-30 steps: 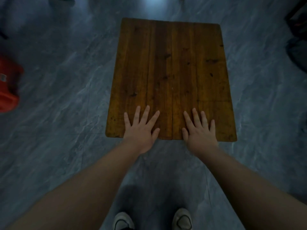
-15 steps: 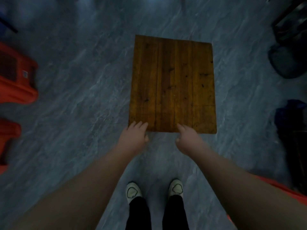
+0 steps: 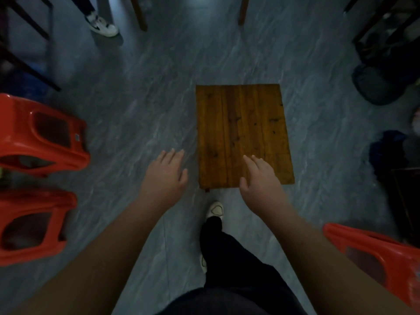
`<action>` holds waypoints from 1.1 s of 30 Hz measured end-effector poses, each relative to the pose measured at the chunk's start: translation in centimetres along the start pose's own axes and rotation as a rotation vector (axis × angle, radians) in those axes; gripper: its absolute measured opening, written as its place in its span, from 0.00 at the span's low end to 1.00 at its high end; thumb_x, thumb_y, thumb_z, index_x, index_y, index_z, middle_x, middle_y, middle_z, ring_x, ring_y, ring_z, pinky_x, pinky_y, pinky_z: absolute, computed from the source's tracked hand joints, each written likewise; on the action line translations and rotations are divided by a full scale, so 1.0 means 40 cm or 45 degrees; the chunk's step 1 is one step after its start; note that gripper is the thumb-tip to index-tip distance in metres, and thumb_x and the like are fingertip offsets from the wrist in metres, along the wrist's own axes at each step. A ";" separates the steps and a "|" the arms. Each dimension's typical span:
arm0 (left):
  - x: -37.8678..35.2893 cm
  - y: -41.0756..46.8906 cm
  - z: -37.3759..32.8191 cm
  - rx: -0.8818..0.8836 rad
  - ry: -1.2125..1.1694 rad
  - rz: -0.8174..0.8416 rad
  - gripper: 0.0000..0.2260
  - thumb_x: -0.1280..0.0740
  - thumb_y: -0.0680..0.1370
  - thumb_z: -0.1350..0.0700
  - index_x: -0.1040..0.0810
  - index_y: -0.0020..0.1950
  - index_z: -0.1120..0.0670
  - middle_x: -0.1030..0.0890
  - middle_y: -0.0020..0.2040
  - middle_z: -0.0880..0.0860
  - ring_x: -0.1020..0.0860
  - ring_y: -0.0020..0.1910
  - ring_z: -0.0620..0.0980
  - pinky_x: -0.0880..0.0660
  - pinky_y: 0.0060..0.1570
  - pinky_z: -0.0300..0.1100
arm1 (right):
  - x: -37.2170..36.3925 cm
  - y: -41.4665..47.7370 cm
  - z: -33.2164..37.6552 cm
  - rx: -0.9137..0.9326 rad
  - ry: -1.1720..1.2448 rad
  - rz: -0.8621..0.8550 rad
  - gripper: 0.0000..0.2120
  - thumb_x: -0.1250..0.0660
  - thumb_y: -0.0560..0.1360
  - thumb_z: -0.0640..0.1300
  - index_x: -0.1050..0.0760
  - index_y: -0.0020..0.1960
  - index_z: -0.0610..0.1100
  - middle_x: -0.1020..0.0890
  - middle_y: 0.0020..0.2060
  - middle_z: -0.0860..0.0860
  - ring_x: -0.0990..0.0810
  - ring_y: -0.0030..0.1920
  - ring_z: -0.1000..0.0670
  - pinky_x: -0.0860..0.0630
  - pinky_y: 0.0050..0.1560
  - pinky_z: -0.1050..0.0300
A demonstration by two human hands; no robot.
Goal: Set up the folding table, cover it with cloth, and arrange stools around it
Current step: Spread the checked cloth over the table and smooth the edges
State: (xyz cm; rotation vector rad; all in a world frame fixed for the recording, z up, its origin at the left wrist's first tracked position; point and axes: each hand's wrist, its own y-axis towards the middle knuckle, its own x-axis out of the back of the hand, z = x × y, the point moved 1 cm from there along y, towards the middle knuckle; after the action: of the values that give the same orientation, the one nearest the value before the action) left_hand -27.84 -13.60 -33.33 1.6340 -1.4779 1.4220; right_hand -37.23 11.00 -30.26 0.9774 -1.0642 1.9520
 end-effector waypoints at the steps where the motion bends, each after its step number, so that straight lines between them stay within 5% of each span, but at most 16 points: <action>1: 0.033 0.027 -0.003 -0.006 0.028 0.002 0.31 0.50 0.78 0.42 0.34 0.76 0.57 0.29 0.73 0.60 0.32 0.73 0.60 0.35 0.71 0.59 | 0.019 0.017 0.011 -0.010 0.007 -0.049 0.29 0.41 0.81 0.50 0.42 0.80 0.48 0.37 0.78 0.47 0.42 0.78 0.45 0.42 0.76 0.47; 13: 0.271 0.392 0.061 -0.130 0.085 0.184 0.34 0.55 0.76 0.39 0.41 0.80 0.54 0.36 0.78 0.56 0.40 0.78 0.55 0.41 0.75 0.54 | 0.149 0.325 0.247 -0.155 0.017 -0.063 0.30 0.44 0.82 0.56 0.49 0.81 0.52 0.43 0.80 0.49 0.48 0.80 0.47 0.46 0.79 0.44; 19: 0.447 0.651 0.177 -0.243 0.116 0.132 0.28 0.44 0.82 0.45 0.43 0.80 0.51 0.39 0.80 0.56 0.43 0.79 0.58 0.43 0.76 0.56 | 0.194 0.520 0.423 -0.235 0.007 -0.136 0.30 0.45 0.82 0.55 0.48 0.81 0.52 0.44 0.81 0.50 0.49 0.80 0.48 0.47 0.79 0.45; 26: 0.609 0.936 0.337 -0.518 0.279 0.414 0.28 0.47 0.83 0.43 0.50 0.81 0.48 0.47 0.82 0.52 0.50 0.80 0.55 0.50 0.77 0.56 | 0.198 0.757 0.654 -0.632 0.107 -0.224 0.30 0.47 0.82 0.59 0.47 0.81 0.53 0.43 0.80 0.52 0.48 0.80 0.48 0.44 0.78 0.41; 33: 0.714 1.162 0.263 -0.814 0.268 0.437 0.27 0.46 0.83 0.43 0.48 0.81 0.48 0.44 0.81 0.53 0.47 0.80 0.55 0.47 0.77 0.55 | 0.245 0.851 0.731 -0.900 0.213 -0.261 0.30 0.47 0.82 0.60 0.48 0.81 0.53 0.44 0.81 0.52 0.50 0.81 0.48 0.45 0.78 0.42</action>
State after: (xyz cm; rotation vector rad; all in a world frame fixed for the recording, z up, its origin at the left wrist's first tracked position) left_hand -71.24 -46.67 -22.84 0.8485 -1.8878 1.0700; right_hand -62.07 -26.94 -22.90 0.4933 -1.3546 1.3047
